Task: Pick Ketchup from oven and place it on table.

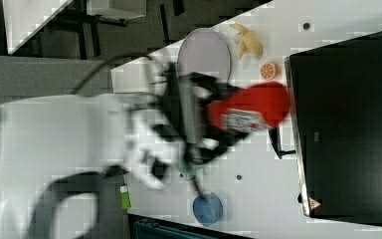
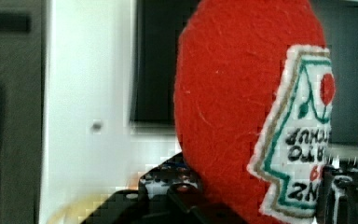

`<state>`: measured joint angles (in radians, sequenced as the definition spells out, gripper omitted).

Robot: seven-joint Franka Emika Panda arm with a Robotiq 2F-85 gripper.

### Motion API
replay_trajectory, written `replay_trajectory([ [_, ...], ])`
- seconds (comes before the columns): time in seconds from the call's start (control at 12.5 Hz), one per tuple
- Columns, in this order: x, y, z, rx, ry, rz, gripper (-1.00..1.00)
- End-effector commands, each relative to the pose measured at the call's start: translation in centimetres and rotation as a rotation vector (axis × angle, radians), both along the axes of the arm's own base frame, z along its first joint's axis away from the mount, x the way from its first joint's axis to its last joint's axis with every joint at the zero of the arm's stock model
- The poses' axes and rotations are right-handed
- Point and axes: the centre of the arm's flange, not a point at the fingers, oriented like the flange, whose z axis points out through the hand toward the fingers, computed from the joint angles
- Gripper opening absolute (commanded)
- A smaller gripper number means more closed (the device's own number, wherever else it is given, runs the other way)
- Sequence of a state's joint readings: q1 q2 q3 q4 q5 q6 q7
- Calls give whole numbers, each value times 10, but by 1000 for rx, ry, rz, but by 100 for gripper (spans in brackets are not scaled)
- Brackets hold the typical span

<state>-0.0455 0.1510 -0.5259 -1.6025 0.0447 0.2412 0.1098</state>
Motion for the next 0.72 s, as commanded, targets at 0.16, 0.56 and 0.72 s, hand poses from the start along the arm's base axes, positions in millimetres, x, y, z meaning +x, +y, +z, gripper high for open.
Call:
replay_trajectory([
  [0.16,37,164,31,65,63,304,27],
  [0.56,38,266,-3,103,138,478,27],
  [0.72,32,284,-43,119,198,461,27],
])
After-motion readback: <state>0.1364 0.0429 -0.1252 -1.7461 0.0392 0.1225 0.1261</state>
